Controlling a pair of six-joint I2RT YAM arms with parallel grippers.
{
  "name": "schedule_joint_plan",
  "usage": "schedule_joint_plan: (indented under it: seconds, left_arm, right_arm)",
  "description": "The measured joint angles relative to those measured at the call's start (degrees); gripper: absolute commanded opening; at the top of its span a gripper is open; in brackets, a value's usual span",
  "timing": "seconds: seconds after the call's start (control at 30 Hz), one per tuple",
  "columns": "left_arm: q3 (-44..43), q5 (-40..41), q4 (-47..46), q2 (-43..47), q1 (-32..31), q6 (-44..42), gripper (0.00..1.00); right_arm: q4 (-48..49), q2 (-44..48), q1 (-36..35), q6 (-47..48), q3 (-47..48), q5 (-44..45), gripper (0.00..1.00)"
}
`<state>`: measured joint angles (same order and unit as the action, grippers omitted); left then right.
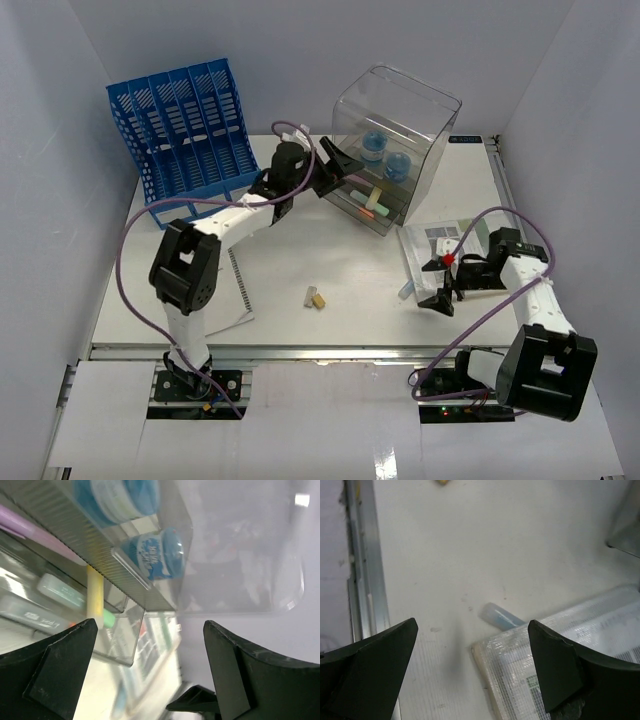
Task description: Organize the desk
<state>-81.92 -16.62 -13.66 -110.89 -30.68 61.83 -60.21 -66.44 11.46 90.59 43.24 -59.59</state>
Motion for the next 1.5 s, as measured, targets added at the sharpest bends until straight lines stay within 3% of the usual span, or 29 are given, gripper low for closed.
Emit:
schedule_joint_plan:
  seconds: [0.1,0.23,0.4,0.6,0.7,0.87,1.2,1.27,1.5]
  left_arm:
    - [2.5,-0.2,4.0,8.3,1.2,-10.9,0.98]
    - [12.5,2.5,7.4,24.2,2.7,-23.9,0.98]
    - [24.1,6.7,12.4,39.7,3.9,-38.2,0.98]
    - [40.9,9.4,19.9,54.0,4.3,-49.1,0.98]
    - [44.2,10.1,21.6,58.3,4.3,-51.8,0.98]
    - [44.8,10.5,22.0,62.2,4.3,-53.7,0.98]
    - [44.8,11.3,22.2,62.7,4.3,-54.5,0.98]
    - [44.8,11.2,22.2,62.7,4.3,-54.5,0.98]
    - [44.8,10.2,22.2,61.6,4.3,-54.5,0.98]
  right_arm:
    - [-5.0,-1.4,-5.0,10.7,0.0,6.0,0.98]
    - [-0.9,-1.7,-13.8,16.9,0.0,15.8,0.95]
    - [7.3,-6.6,-23.6,16.2,0.7,26.3,0.87]
    - [13.6,-15.7,-27.3,12.6,3.9,34.2,0.79]
    - [15.6,-17.5,-29.3,10.5,4.3,37.1,0.69]
    - [17.2,-20.5,-32.1,7.6,4.7,40.3,0.49]
    - [18.4,-21.3,-33.9,4.4,5.3,42.0,0.20]
    - [18.8,-21.3,-34.1,3.9,5.5,41.1,0.08]
    - [20.1,-21.5,-36.3,-3.4,13.5,31.9,0.08]
